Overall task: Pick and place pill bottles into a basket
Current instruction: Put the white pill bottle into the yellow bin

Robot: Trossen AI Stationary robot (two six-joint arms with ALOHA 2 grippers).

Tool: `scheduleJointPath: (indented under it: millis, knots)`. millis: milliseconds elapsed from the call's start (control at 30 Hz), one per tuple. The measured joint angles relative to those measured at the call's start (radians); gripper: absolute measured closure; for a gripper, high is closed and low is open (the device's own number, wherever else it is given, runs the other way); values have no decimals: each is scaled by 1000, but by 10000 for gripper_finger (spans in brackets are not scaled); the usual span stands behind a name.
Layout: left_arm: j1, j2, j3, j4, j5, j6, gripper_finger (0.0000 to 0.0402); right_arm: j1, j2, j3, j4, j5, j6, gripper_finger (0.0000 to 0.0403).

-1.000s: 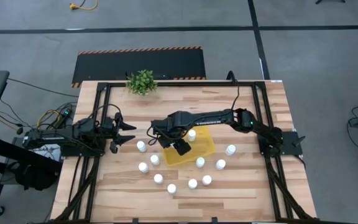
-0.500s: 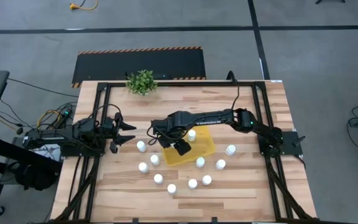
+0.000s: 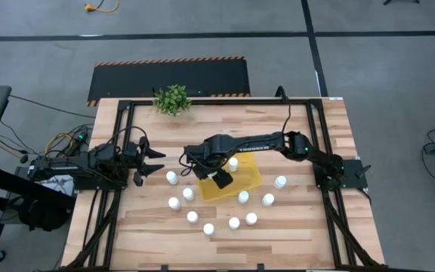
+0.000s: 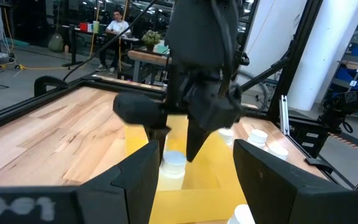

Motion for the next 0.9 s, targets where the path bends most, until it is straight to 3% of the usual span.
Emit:
scheduleJointPath:
  millis: [233,533,900]
  knots:
    - [0,0,0,0,0,0,207,0,-68,0,-9,68,-8,127]
    - [0,0,0,0,0,0,207,-11,-187,0,-119,234,2,127]
    - [0,0,0,0,0,0,207,-95,-377,2,-355,237,262,127]
